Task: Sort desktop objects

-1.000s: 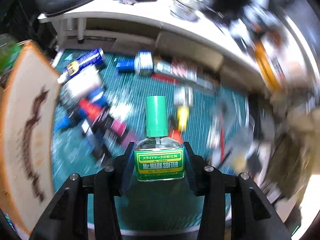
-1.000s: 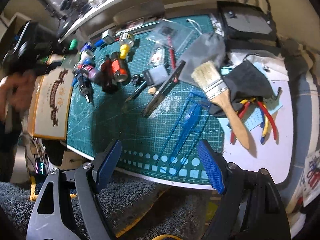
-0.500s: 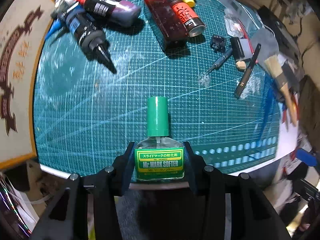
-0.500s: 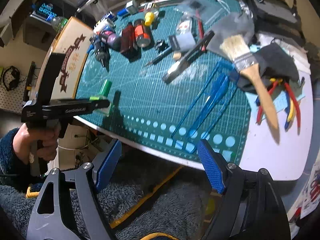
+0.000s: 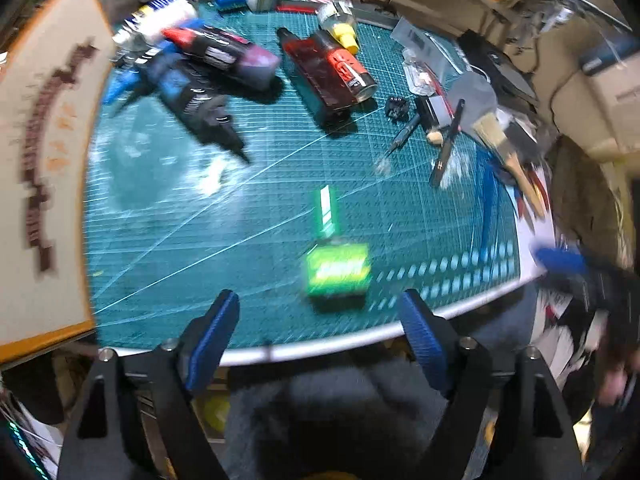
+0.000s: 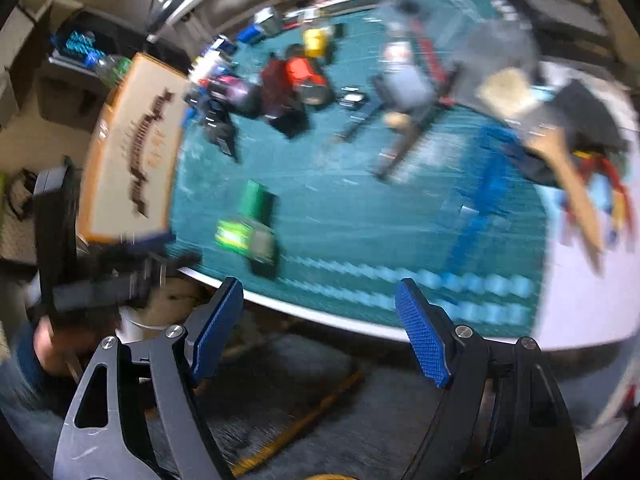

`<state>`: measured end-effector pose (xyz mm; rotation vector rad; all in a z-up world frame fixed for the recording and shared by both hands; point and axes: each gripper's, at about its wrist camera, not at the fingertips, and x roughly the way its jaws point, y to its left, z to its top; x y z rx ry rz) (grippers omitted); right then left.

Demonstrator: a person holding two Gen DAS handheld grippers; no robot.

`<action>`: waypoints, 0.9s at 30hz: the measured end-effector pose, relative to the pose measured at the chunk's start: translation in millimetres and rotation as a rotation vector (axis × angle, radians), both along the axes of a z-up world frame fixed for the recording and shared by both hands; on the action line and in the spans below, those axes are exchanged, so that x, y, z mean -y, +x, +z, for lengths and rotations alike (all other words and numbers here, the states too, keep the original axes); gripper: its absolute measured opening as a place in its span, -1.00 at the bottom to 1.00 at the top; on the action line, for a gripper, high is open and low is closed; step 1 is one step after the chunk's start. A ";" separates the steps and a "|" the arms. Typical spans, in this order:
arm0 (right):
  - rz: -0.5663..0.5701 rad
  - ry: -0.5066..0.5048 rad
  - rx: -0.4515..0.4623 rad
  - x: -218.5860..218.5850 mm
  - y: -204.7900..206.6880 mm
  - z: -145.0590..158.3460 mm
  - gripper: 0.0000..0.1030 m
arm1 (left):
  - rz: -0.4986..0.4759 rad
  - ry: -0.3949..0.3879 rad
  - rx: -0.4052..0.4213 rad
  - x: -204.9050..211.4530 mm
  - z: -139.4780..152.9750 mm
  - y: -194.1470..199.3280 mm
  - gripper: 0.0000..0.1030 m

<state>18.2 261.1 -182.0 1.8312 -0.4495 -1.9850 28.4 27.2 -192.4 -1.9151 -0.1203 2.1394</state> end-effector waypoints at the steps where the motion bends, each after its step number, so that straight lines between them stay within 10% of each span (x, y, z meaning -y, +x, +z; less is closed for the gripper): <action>1: 0.000 -0.015 0.011 11.9 -9.1 -4.8 0.48 | -0.004 -0.010 0.013 9.7 -0.8 5.9 0.62; 11: 0.034 0.021 0.161 93.1 -75.9 -82.7 0.03 | 0.003 -0.019 0.065 69.7 -9.2 17.1 0.62; 27: 0.055 -0.057 0.249 97.1 -66.6 -97.4 -0.47 | 0.003 -0.002 0.086 72.5 -14.2 15.2 0.62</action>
